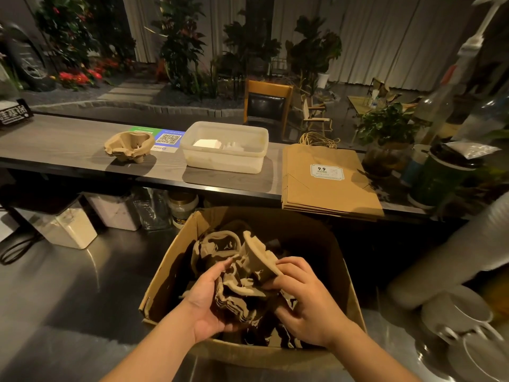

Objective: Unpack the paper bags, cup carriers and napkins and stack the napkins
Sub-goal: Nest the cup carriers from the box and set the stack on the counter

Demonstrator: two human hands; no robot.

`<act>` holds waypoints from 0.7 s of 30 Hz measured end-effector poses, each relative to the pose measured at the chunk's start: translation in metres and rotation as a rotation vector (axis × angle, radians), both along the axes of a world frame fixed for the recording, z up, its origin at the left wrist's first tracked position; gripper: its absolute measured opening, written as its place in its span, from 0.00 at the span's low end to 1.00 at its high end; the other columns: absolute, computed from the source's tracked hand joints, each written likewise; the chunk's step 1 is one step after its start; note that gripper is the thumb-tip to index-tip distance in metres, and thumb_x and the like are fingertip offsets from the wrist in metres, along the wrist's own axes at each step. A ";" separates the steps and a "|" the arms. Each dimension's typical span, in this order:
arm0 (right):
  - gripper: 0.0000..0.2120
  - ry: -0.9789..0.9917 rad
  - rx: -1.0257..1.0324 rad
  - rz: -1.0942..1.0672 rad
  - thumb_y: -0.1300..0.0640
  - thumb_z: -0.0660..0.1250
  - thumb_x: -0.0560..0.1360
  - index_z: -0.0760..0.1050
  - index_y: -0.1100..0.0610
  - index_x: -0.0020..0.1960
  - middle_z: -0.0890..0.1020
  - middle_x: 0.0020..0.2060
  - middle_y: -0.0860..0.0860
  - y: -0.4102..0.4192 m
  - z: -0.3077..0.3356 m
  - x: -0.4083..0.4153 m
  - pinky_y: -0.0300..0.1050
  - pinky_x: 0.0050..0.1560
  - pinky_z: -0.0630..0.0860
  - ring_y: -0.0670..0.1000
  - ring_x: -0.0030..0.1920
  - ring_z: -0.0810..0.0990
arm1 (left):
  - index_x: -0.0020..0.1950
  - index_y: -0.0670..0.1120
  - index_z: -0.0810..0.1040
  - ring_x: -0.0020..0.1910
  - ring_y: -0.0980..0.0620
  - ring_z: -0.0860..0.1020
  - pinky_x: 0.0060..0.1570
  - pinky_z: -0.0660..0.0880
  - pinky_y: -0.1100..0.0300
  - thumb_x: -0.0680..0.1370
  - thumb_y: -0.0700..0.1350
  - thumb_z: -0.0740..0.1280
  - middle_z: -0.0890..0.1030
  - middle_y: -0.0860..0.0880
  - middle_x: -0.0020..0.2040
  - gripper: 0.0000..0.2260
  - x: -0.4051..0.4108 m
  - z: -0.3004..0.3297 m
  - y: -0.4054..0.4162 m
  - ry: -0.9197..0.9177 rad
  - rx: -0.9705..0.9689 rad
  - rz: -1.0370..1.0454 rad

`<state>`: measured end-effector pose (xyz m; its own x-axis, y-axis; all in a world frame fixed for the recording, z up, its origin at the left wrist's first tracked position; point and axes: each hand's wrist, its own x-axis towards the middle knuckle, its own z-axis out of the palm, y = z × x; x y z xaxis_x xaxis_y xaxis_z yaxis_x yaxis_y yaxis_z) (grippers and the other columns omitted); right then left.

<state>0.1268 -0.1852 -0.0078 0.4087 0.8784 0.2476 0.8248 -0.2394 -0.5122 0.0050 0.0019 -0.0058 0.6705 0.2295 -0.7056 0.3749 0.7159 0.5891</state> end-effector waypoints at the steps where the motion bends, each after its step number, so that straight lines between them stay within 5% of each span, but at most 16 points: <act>1: 0.13 0.027 -0.026 -0.006 0.48 0.66 0.75 0.78 0.40 0.59 0.72 0.64 0.32 0.000 0.003 -0.002 0.47 0.73 0.68 0.41 0.73 0.62 | 0.61 0.46 0.86 0.64 0.34 0.78 0.65 0.75 0.38 0.70 0.67 0.67 0.84 0.36 0.60 0.31 0.000 -0.001 0.000 -0.006 0.009 0.008; 6: 0.20 0.193 -0.021 -0.096 0.58 0.68 0.77 0.74 0.39 0.63 0.69 0.62 0.30 0.005 0.015 -0.007 0.38 0.73 0.65 0.38 0.70 0.63 | 0.59 0.43 0.87 0.62 0.34 0.80 0.59 0.78 0.40 0.74 0.60 0.69 0.85 0.36 0.57 0.25 0.001 -0.008 0.001 -0.046 0.018 0.043; 11: 0.32 0.173 -0.077 -0.154 0.69 0.66 0.77 0.68 0.37 0.70 0.67 0.67 0.34 0.007 0.023 -0.003 0.31 0.71 0.66 0.37 0.70 0.66 | 0.63 0.48 0.84 0.61 0.36 0.80 0.65 0.74 0.37 0.74 0.62 0.70 0.87 0.40 0.55 0.24 0.004 -0.014 0.001 -0.035 0.142 0.067; 16: 0.26 0.110 -0.012 -0.289 0.62 0.66 0.81 0.70 0.41 0.73 0.71 0.62 0.34 0.008 0.034 0.002 0.34 0.64 0.72 0.38 0.62 0.70 | 0.66 0.59 0.80 0.63 0.37 0.78 0.66 0.71 0.33 0.68 0.62 0.72 0.83 0.44 0.62 0.26 0.006 -0.015 0.000 -0.051 0.238 0.087; 21: 0.16 0.086 0.094 -0.459 0.57 0.68 0.80 0.77 0.45 0.66 0.79 0.53 0.38 0.011 0.037 0.003 0.38 0.57 0.73 0.42 0.55 0.74 | 0.67 0.66 0.75 0.66 0.42 0.71 0.71 0.61 0.31 0.77 0.56 0.71 0.76 0.50 0.66 0.18 0.008 -0.014 0.000 -0.090 0.286 0.110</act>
